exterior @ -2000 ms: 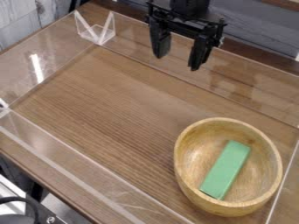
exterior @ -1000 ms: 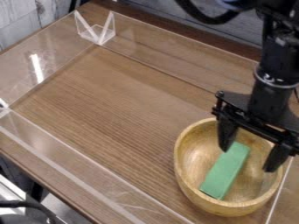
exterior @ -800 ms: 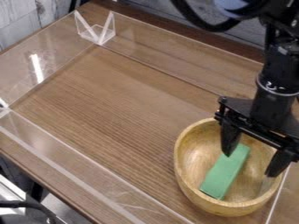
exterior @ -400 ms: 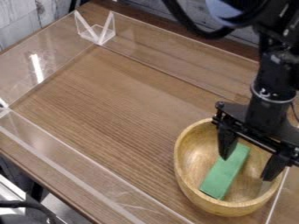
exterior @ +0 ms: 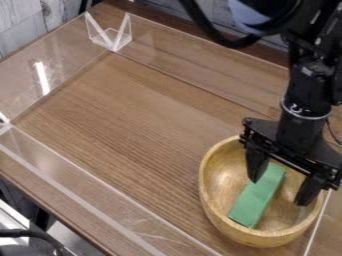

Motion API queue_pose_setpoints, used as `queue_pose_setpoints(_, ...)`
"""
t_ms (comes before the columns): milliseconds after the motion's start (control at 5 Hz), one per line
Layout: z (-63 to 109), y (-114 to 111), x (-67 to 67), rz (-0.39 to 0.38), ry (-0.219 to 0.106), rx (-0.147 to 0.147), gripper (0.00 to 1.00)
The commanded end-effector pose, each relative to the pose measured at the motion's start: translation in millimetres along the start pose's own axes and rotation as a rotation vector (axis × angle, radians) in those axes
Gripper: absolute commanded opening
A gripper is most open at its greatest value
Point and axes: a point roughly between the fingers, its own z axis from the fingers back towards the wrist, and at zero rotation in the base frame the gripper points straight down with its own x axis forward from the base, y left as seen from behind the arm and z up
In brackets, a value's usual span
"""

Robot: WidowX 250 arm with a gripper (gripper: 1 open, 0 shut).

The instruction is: Remove the green block from inside the brown bowl and put it on the table

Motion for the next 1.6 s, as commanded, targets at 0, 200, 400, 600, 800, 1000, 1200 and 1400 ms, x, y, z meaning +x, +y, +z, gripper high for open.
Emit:
queue_pose_setpoints(0,7.0,2.1,5.7,0.005,-0.035,-0.016,1.0)
queue_pose_setpoints(200,5.4,3.6,5.7,0.002,-0.035,-0.021,1.0)
queue_pose_setpoints(400,4.1,4.7,5.6,-0.001,-0.036,-0.025,1.0)
queue_pose_setpoints(600,2.6,5.3,5.9,-0.005,-0.038,-0.029,1.0)
queue_pose_setpoints(800,1.1,5.8,6.4,-0.009,-0.04,-0.032,1.0)
queue_pose_setpoints(1000,-0.1,6.2,6.7,-0.013,-0.041,-0.036,1.0)
queue_pose_setpoints(1200,-0.9,6.6,7.0,-0.016,-0.043,-0.04,1.0)
queue_pose_setpoints(1400,-1.3,6.7,7.1,-0.019,-0.045,-0.045,1.0)
